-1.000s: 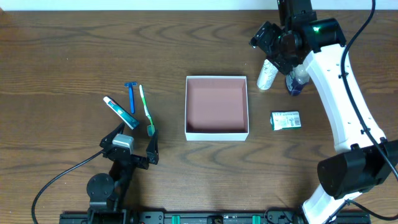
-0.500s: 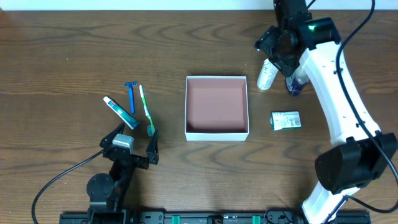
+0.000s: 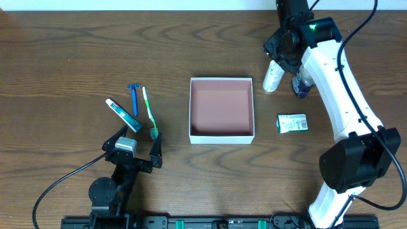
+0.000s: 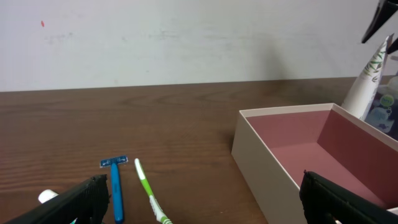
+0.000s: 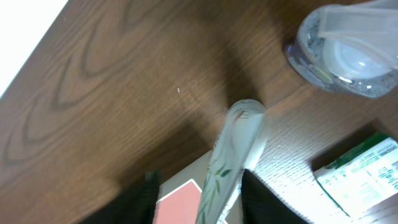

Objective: Pack container
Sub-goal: 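Lower the right gripper and grasp the Pantene tube's top end, then carry the Pantene tube with the right gripper over the box, then stand the tube upright in the box's back-left corner, release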

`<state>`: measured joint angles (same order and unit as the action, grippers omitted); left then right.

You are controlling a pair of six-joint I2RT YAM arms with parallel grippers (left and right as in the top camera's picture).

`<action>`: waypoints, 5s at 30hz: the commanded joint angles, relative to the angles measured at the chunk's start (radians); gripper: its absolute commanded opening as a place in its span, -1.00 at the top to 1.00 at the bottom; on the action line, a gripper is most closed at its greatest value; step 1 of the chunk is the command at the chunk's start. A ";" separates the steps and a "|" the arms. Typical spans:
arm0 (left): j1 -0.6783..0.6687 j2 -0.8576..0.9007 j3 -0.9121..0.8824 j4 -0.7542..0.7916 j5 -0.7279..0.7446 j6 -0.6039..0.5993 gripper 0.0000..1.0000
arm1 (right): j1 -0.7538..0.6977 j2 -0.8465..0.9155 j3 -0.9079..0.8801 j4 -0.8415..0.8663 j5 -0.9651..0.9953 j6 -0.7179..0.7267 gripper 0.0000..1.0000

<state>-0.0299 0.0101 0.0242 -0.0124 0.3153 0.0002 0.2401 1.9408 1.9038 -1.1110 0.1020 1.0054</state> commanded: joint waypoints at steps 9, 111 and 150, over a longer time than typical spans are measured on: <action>-0.004 -0.006 -0.020 -0.032 0.016 -0.001 -0.96 | 0.002 0.012 0.013 -0.042 0.035 -0.018 0.98; -0.004 -0.006 -0.020 -0.043 -0.174 0.000 -0.96 | 0.496 -0.029 0.254 -0.111 0.146 -0.287 0.97; -0.004 -0.006 -0.020 -0.043 -0.174 0.000 -0.96 | 0.474 0.142 0.254 0.030 0.156 -0.327 0.98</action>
<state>-0.0299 0.0101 0.0242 -0.0265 0.1490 0.0002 0.7128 2.0834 2.1437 -1.1023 0.2394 0.6846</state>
